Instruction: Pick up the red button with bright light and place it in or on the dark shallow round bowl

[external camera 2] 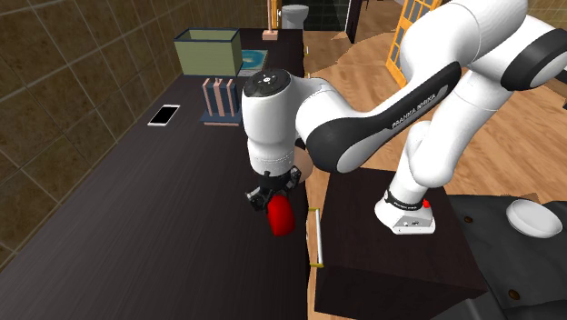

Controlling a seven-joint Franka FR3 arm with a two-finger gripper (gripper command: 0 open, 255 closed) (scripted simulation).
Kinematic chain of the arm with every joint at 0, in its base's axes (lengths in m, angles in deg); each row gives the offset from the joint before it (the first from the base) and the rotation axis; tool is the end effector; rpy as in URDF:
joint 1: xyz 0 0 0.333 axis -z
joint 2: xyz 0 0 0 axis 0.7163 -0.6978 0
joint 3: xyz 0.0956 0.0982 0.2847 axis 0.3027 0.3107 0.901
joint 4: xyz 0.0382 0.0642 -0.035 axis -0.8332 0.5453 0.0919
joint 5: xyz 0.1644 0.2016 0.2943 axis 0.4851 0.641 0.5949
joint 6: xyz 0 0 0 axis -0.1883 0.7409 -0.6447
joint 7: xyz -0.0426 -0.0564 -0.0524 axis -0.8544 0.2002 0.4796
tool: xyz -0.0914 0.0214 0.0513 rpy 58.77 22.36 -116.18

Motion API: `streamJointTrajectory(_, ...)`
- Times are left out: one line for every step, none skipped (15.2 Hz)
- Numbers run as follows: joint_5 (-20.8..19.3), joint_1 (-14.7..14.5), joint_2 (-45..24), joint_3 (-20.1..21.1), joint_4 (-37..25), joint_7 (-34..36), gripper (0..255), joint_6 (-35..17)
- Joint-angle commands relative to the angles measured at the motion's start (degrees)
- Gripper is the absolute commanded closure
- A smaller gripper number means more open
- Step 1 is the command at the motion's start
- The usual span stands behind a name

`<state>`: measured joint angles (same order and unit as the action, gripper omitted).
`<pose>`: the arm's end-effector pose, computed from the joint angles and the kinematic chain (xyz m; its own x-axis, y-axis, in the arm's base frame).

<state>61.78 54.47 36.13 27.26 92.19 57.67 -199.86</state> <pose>0.4286 0.2725 0.4768 0.7042 -0.7064 0.0713 -0.7099 -0.7017 0.0600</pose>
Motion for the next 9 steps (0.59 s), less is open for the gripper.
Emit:
streamJointTrajectory(0.04, -0.03, -0.03, 0.04, 0.07, -0.02, 255, 0.00)
streamJointTrajectory(0.05, -0.03, -0.02, 0.03, 0.09, -0.02, 255, -0.01)
streamJointTrajectory(0.02, -0.03, -0.06, 0.05, 0.05, 0.01, 255, -0.01)
streamJointTrajectory(0.03, -0.02, -0.05, 0.04, 0.06, -0.01, 255, -0.01)
streamJointTrajectory(0.04, -0.03, -0.03, 0.04, 0.11, -0.02, 255, -0.05)
streamJointTrajectory(0.08, -0.04, 0.04, 0.02, 0.15, -0.05, 255, -0.02)
streamJointTrajectory(0.03, -0.04, -0.05, 0.05, 0.03, 0.02, 255, 0.02)
streamJointTrajectory(0.14, -0.04, 0.16, -0.05, -0.57, -0.13, 255, 0.79)
streamJointTrajectory(0.23, -0.03, 0.34, -0.15, -1.19, -0.25, 255, 1.55)
